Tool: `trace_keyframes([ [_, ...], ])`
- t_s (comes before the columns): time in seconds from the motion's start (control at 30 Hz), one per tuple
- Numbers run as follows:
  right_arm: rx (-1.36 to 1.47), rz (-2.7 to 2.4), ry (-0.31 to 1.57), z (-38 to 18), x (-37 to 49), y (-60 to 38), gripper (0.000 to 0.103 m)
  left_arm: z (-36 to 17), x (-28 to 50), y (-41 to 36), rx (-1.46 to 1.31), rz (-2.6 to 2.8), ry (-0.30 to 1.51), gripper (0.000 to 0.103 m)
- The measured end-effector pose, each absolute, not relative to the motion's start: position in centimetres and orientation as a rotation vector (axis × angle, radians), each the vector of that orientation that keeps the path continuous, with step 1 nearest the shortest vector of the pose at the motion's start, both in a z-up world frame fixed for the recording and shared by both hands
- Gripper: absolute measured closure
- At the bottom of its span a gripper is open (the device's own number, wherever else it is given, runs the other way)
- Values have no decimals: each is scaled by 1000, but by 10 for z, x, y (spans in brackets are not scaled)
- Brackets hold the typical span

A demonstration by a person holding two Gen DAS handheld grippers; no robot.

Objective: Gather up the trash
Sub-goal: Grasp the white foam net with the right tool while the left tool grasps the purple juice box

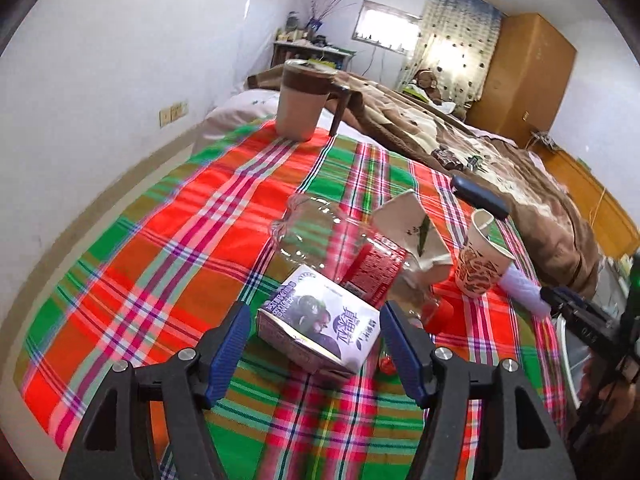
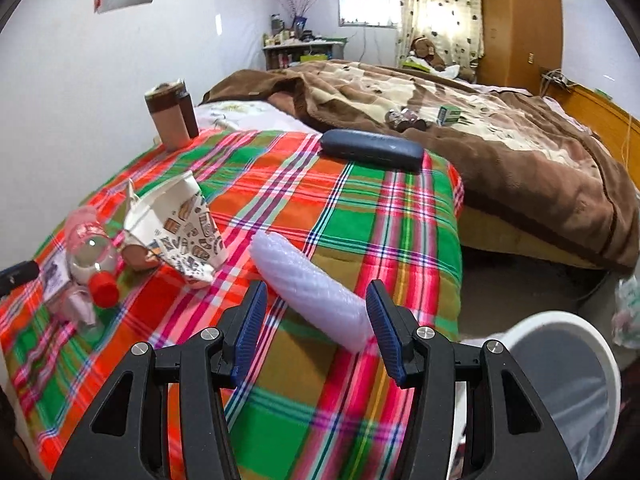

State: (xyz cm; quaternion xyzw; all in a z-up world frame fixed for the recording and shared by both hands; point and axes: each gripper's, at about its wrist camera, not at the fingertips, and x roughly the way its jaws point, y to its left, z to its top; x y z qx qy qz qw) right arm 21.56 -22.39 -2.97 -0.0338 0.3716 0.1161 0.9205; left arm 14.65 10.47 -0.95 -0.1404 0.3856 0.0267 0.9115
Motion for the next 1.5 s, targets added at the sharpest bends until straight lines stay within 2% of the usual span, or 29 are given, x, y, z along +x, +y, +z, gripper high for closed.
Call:
trace_keyframes([
  [0.43,-94,278,820,-38,242,-215,50,-32,180,96,-303,50,873,34],
  [0.73,-115,274,851,-46,247,-208,49,-39,196,81,-226,43,896,28],
  [1.0,-102,274,879,-50,245,-204,49,-43,194,82,-209,21,927,28],
  [1.03,-91,276,873,-49,243,-205,51,-45,193,84,-218,11,934,28],
  [1.1,-73,277,862,-47,240,-207,63,-46,190,88,-243,3,940,26],
  [1.17,-59,269,857,-46,238,-209,68,-46,187,91,-244,15,932,26],
  [1.2,-53,267,857,-46,238,-209,74,-45,186,92,-244,20,932,26],
  [1.33,-45,262,843,-45,234,-208,76,-44,186,92,-232,13,929,27],
  [1.4,-41,265,836,-44,231,-207,77,-44,187,92,-228,7,925,32],
  [1.5,-28,270,833,-43,227,-207,77,-42,185,88,-201,9,917,35],
])
